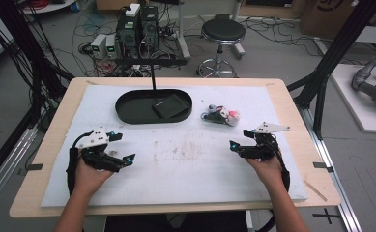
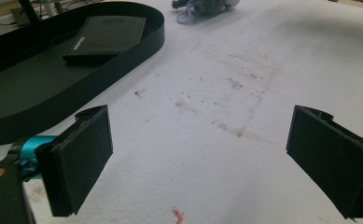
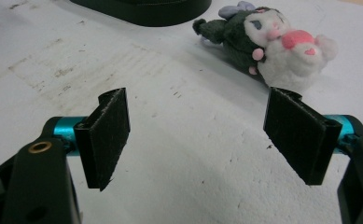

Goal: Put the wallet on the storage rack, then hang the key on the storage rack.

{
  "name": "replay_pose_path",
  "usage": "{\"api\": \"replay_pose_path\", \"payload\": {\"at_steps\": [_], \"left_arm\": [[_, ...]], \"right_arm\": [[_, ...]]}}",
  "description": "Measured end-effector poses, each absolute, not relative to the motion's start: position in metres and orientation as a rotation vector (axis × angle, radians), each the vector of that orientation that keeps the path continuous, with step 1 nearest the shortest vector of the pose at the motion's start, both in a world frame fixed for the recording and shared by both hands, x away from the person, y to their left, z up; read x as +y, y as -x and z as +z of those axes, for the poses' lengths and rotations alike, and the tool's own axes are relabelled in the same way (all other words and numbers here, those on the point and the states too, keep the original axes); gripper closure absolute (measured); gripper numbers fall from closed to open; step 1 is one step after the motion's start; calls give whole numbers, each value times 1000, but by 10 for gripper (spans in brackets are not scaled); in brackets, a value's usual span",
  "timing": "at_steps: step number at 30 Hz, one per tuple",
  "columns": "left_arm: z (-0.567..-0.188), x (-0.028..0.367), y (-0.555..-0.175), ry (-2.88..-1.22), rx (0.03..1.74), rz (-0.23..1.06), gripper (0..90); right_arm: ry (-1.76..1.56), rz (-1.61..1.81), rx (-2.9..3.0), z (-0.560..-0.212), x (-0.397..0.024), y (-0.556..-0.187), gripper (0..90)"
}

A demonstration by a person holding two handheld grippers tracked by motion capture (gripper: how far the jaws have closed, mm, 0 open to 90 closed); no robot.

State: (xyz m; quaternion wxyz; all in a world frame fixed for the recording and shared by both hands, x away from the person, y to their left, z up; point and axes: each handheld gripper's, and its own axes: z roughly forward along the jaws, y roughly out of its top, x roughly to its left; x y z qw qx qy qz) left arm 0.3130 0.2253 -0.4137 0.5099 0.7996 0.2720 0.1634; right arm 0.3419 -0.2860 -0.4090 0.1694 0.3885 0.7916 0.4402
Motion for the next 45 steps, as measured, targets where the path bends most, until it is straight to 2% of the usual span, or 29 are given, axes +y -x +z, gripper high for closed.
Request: {"api": "replay_pose_path", "payload": {"at_steps": [24, 33, 45], "left_arm": [[-414, 224, -310, -1935, 667, 401, 70], [-413, 224, -310, -1935, 661, 408, 70], [-415, 225, -309, -1940, 668, 413, 70]], "right_arm": [[-1125, 1266, 2210, -404, -295, -353, 218], [-1091, 1149, 2265, -389, -291, -390, 218], [-1010, 1025, 2316, -382, -257, -447, 212]]}}
